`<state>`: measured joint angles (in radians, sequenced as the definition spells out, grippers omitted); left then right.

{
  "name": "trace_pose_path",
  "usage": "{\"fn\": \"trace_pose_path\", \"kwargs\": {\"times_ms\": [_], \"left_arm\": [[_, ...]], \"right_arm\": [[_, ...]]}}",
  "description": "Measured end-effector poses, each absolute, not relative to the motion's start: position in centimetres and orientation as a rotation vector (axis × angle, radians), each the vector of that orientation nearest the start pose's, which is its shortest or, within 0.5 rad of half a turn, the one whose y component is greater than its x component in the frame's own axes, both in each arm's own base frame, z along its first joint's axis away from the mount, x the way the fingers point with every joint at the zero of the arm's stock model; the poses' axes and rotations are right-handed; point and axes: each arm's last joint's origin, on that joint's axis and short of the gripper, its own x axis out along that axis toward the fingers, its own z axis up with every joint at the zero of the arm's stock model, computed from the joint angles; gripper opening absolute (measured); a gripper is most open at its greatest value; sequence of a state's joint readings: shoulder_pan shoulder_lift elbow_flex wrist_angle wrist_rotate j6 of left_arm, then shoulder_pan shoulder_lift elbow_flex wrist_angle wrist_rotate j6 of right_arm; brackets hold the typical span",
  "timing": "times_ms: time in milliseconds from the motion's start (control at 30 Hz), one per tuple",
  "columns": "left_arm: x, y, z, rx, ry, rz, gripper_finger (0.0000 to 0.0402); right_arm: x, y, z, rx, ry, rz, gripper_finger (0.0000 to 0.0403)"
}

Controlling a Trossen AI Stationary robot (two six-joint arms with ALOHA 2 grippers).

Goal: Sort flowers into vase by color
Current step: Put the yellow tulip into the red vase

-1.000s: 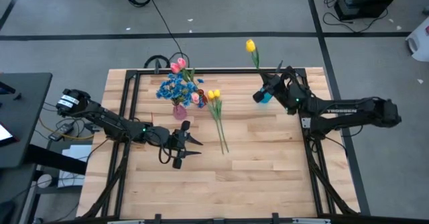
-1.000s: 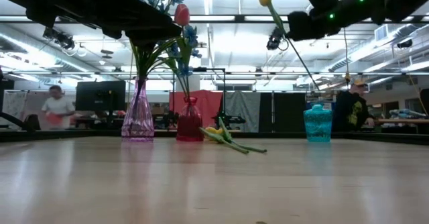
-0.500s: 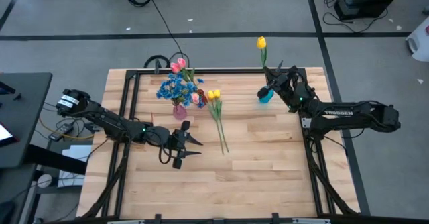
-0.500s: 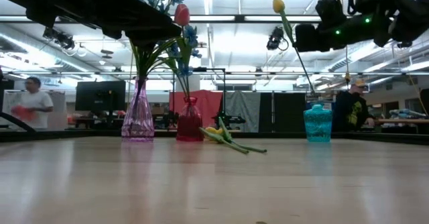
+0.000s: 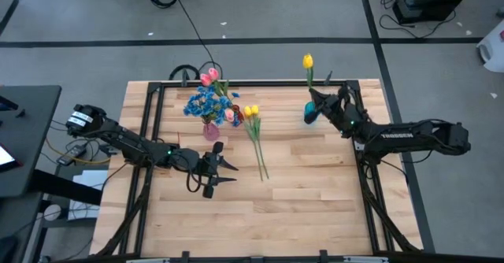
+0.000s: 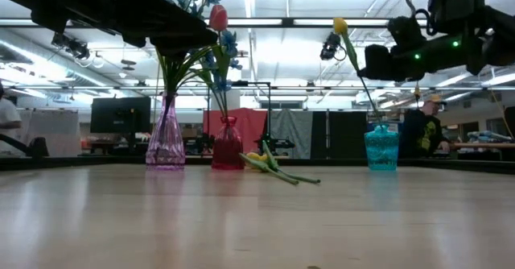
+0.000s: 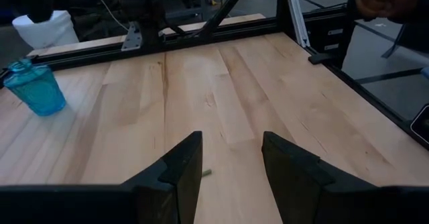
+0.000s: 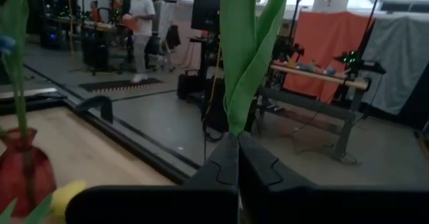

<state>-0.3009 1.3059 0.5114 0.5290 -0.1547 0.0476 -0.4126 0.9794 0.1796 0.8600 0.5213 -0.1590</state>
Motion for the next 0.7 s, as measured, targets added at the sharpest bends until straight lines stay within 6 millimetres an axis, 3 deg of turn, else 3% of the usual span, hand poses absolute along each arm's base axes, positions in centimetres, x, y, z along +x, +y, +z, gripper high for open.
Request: {"fn": "trace_pose_path", "kwargs": {"times_ms": [200,467,700], "left_arm": [[24.8,-7.2,20.0,0.108,0.256,-0.15,0.0163],[24.8,-7.2,20.0,0.108,0.255,-0.149,0.0163],[24.8,-7.2,20.0,0.108,0.255,-0.147,0.0163]], "right_arm": [[15.6,-8.0,18.3,-0.115,0.034,-0.911,0.0008],[15.8,-7.4,18.2,-0.097,0.025,-0.871,0.0009],[16.2,-6.9,18.2,-0.022,-0.012,-0.728,0.001]]}}
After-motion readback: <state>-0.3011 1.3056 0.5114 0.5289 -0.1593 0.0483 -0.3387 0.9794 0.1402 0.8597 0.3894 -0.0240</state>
